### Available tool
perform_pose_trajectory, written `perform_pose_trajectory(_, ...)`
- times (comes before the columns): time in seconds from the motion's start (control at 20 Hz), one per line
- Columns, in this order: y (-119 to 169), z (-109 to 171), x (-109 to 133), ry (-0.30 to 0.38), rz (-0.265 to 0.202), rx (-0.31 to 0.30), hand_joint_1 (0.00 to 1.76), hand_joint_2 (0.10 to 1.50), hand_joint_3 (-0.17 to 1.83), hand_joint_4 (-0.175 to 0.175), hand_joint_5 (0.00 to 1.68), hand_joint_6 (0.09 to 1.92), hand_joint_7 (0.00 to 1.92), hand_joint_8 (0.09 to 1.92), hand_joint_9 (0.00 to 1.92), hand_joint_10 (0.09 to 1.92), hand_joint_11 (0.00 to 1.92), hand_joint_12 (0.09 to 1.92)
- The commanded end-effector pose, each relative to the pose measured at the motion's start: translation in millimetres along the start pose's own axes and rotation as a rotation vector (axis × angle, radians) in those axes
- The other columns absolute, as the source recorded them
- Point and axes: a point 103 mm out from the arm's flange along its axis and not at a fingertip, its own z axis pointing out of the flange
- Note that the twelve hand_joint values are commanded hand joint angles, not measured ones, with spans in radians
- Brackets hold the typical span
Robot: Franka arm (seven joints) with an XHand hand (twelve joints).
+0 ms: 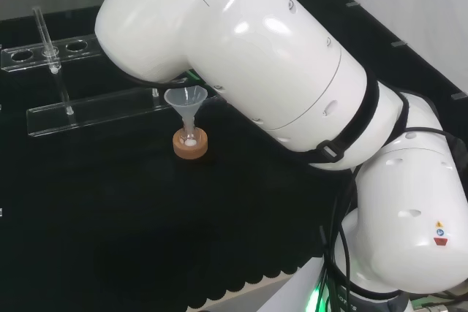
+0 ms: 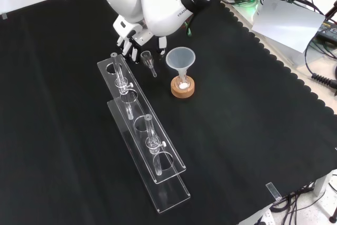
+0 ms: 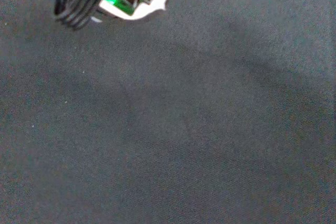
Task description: Put the weighing funnel back on the table.
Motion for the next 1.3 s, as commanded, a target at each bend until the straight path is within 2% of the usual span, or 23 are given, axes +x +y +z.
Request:
perform_pose_trajectory(0.05, 1.4, 9.9, -2.6, 0.016, -0.013, -0.004, 1.10, 0.68, 0.69, 0.175, 1.17, 0.86, 0.41, 0.65, 0.74, 0.54, 0.38, 1.31)
perform_pose_trajectory(0.95, 17.0, 24.2, 7.8, 0.008, -0.028, 0.005, 1.10, 0.68, 0.69, 0.175, 1.17, 0.86, 0.42, 0.65, 0.75, 0.55, 0.38, 1.31)
perform_pose_trajectory(1.3, 20.0, 24.6, 4.2, 0.006, -0.036, 0.002, 1.10, 0.68, 0.69, 0.175, 1.17, 0.86, 0.42, 0.65, 0.75, 0.55, 0.38, 1.31)
